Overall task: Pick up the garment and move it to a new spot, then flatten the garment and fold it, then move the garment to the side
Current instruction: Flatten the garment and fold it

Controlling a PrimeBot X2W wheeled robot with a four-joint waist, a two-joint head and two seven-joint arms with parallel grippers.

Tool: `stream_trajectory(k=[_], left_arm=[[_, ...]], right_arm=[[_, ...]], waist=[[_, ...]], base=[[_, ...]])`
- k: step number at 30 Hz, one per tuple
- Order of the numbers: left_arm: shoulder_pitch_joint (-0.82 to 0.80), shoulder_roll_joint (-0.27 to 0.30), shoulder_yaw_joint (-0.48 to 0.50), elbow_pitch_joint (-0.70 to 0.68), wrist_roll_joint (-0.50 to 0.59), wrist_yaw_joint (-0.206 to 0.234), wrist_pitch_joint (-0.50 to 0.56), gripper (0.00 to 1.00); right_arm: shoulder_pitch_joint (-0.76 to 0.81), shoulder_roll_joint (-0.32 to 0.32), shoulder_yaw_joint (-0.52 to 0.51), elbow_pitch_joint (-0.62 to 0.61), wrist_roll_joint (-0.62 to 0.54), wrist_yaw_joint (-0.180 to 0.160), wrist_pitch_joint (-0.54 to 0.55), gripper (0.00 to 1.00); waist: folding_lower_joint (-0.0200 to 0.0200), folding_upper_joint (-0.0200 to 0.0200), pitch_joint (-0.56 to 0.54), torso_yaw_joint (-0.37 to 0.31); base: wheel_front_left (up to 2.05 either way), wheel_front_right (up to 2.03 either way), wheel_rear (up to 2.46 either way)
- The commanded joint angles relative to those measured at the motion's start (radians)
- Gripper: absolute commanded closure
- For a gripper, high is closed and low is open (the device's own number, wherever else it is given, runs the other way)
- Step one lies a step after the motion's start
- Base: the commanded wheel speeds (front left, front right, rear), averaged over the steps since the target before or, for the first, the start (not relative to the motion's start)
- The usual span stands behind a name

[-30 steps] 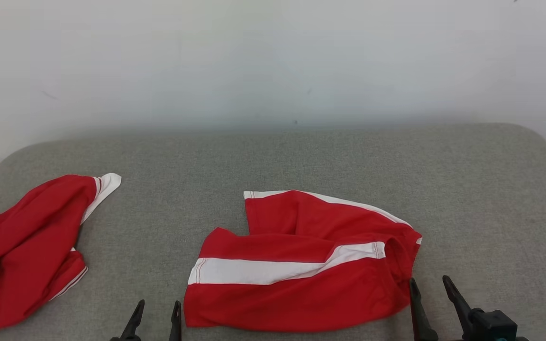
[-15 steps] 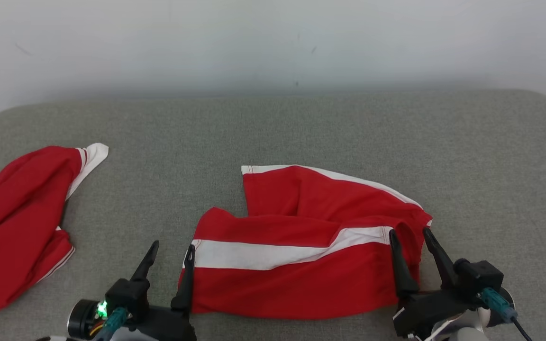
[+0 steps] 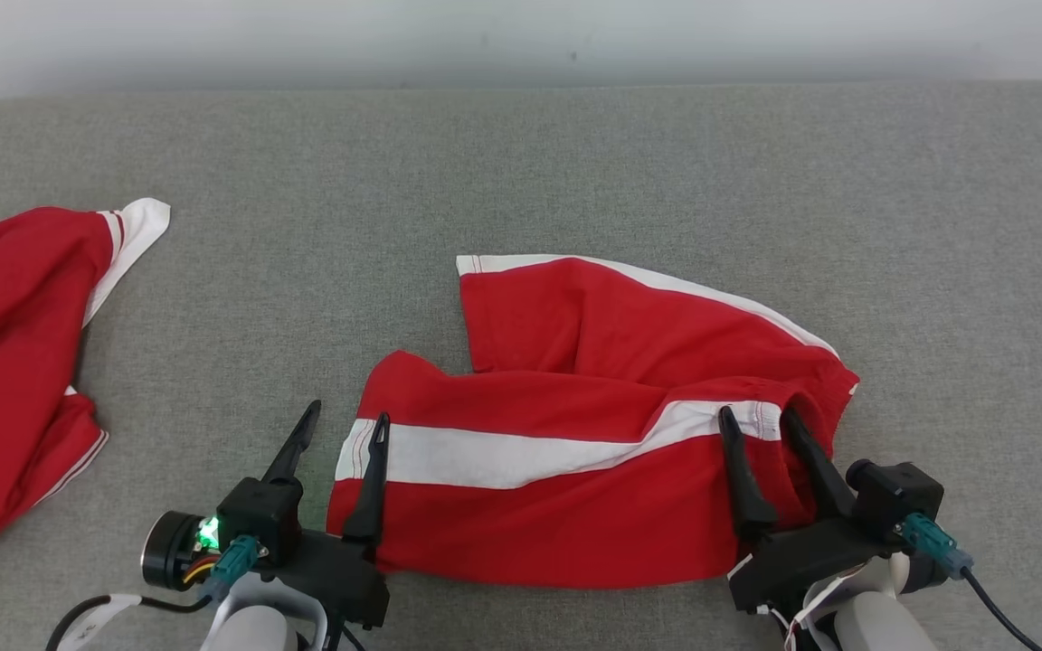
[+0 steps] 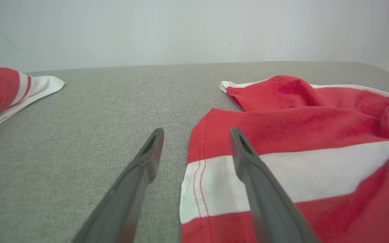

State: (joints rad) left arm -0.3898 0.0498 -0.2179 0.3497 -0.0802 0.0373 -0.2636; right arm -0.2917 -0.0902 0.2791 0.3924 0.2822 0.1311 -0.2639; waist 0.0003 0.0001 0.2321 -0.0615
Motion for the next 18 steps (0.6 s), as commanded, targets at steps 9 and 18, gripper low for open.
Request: stream_trajectory(k=[9,18], left_arm=[[0.014,0.001,0.008,0.02,-0.014,0.001,-0.002,0.0],[0.011,0.002,0.012,0.062,-0.049,-0.009,-0.002,0.0]], right_arm=[[0.023,-0.017,0.044,-0.038,0.041,-0.001,-0.001,0.74],[0.043,-0.031,0.054,-0.051,0.066,-0.001,-0.001,1.0]], waist=[[-0.0003,-0.0001,-0.015,0.001],[-0.0003,-0.0001,-0.021,-0.015]], base=[[0.0,0.0,0.0],[0.0,0.0,0.0]])
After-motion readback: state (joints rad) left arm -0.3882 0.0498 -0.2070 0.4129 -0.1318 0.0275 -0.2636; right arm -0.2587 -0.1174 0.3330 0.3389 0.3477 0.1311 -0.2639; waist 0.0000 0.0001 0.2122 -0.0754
